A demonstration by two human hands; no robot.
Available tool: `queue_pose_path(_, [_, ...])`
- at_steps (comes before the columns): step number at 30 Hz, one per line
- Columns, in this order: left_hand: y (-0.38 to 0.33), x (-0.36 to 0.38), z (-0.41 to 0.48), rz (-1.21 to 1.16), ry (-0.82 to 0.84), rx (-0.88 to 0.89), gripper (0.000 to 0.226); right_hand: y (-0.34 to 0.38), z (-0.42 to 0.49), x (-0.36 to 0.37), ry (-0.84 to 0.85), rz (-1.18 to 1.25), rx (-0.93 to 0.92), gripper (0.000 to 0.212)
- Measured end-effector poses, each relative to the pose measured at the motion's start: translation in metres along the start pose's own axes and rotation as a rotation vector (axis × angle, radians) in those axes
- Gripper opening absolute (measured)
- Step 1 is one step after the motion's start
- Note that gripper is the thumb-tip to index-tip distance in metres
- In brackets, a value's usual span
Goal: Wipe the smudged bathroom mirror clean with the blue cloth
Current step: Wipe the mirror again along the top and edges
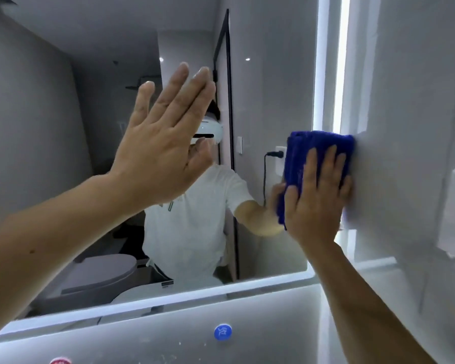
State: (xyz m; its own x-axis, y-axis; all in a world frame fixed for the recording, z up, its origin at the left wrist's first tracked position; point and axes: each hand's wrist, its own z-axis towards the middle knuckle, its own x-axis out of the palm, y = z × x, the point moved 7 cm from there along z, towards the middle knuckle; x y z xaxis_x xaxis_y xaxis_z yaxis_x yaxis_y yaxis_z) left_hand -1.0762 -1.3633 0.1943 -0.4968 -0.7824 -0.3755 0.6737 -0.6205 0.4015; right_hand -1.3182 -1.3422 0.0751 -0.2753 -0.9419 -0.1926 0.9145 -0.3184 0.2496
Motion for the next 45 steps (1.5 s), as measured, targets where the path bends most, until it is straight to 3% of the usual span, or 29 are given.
queue_pose_path(5, [0.005,-0.001,0.001,0.011,-0.002,0.011,0.066,0.027,0.031,-0.005,0.001,0.056,0.112,0.063])
queue_pose_path(11, [-0.004,-0.006,0.019,0.018,-0.003,0.044,0.066,0.084,0.112,-0.026,-0.056,0.091,-0.112,0.067])
queue_pose_path(13, [-0.001,-0.013,0.026,0.027,-0.043,0.040,0.065,0.096,0.088,-0.022,-0.078,0.097,-0.171,0.066])
queue_pose_path(16, [0.005,-0.008,0.036,0.103,-0.019,0.011,0.067,0.117,-0.008,0.001,0.021,0.100,-0.377,0.066])
queue_pose_path(19, [0.007,0.006,0.043,0.187,0.038,-0.013,0.068,0.100,-0.085,0.019,0.117,0.025,-0.532,0.065])
queue_pose_path(21, [0.005,0.008,0.042,0.185,0.022,0.002,0.068,0.075,-0.082,0.019,0.135,0.006,-0.568,0.066])
queue_pose_path(23, [0.003,0.003,0.040,0.098,-0.025,0.025,0.066,0.051,-0.032,0.008,0.066,0.031,-0.442,0.064])
queue_pose_path(25, [0.004,-0.006,0.042,0.022,-0.057,0.024,0.064,0.032,0.038,-0.009,0.000,0.069,-0.192,0.060])
queue_pose_path(27, [0.007,-0.014,0.046,0.007,-0.077,0.020,0.064,0.026,0.099,-0.020,0.026,0.062,-0.019,0.065])
queue_pose_path(30, [0.010,-0.023,0.051,0.034,-0.102,0.035,0.066,0.046,0.131,-0.027,0.011,0.043,0.049,0.066])
queue_pose_path(32, [0.011,-0.023,0.054,0.037,-0.094,0.039,0.065,0.076,0.107,-0.027,-0.022,0.041,-0.066,0.065])
queue_pose_path(35, [0.011,-0.020,0.060,0.029,-0.094,0.026,0.062,0.124,0.023,-0.011,0.027,0.057,-0.425,0.072])
queue_pose_path(39, [0.019,-0.020,0.065,0.090,-0.094,0.049,0.065,0.105,-0.003,0.003,0.023,0.026,-0.640,0.076])
queue_pose_path(45, [0.043,-0.024,0.071,0.115,-0.111,0.041,0.065,0.035,0.081,-0.011,-0.040,0.022,-0.112,0.063])
